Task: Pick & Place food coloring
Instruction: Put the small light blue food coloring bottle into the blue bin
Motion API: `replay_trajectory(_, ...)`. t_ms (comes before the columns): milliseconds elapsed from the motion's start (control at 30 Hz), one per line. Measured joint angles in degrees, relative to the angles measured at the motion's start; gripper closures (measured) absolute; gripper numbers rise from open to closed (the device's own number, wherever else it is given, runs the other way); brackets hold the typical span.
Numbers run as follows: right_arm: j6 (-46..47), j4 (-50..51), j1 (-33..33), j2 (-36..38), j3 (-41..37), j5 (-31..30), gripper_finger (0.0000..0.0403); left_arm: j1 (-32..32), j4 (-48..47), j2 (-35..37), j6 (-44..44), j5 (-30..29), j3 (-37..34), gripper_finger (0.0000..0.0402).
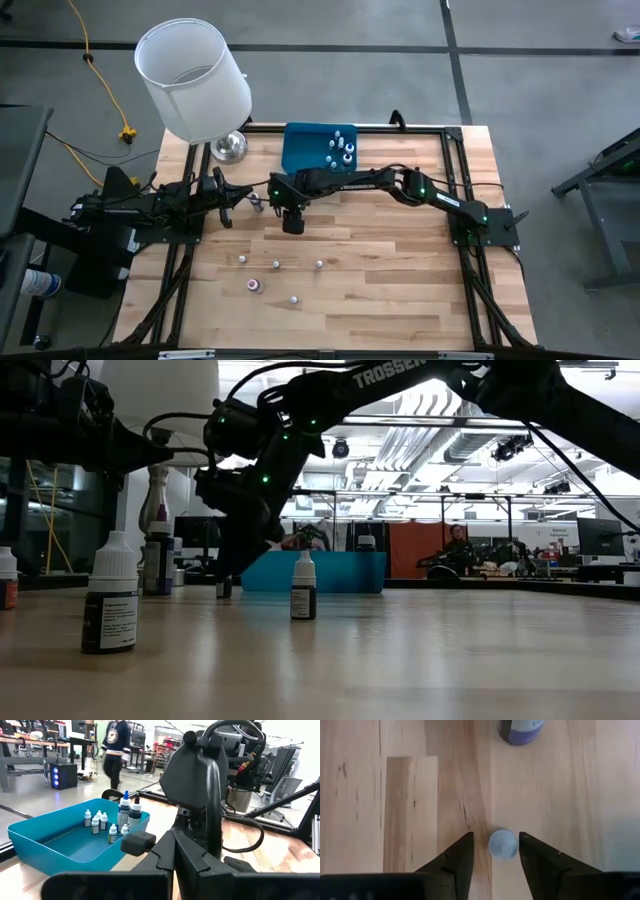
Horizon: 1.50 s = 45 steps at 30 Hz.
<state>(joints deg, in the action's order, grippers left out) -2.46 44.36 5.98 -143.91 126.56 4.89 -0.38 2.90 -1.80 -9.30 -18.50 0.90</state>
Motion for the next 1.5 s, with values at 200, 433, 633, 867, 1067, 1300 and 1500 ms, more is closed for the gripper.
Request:
replay_trajectory(200,0.0,-0.1,0.0,0.0,0.0,-0.1,0.0299,0.0,0.0,0.0,0.0,0.0,0.0,0.0401)
replay_trajectory(433,0.0,-0.2,0.0,0.0,0.0,0.0,0.0331,0.0,0.0,0.0,0.0,0.0,0.0,0.0401)
replay_trajectory(633,0.0,0.3,0.0,0.6,0.0,0.0,0.0333,0.0,0.0,0.0,0.0,0.0,0.0,0.0401)
replay_trajectory(867,2.4,1.7,-0.1,4.1,0.0,-0.2,0.0333,0.0,0.0,0.0,0.0,0.0,0.0,0.0401)
replay_trajectory(1067,2.6,5.6,0.6,8.5,0.1,-2.3,0.0333,0.0,0.0,0.0,0.0,0.0,0.0,0.0401)
replay_trajectory(1300,5.1,10.0,3.6,13.5,0.2,-5.9,0.0333,0.0,0.0,0.0,0.0,0.0,0.0,0.0401)
replay_trajectory(1500,9.0,11.3,8.1,15.4,0.2,-5.1,0.0333,0.0,0.0,0.0,0.0,0.0,0.0,0.0401)
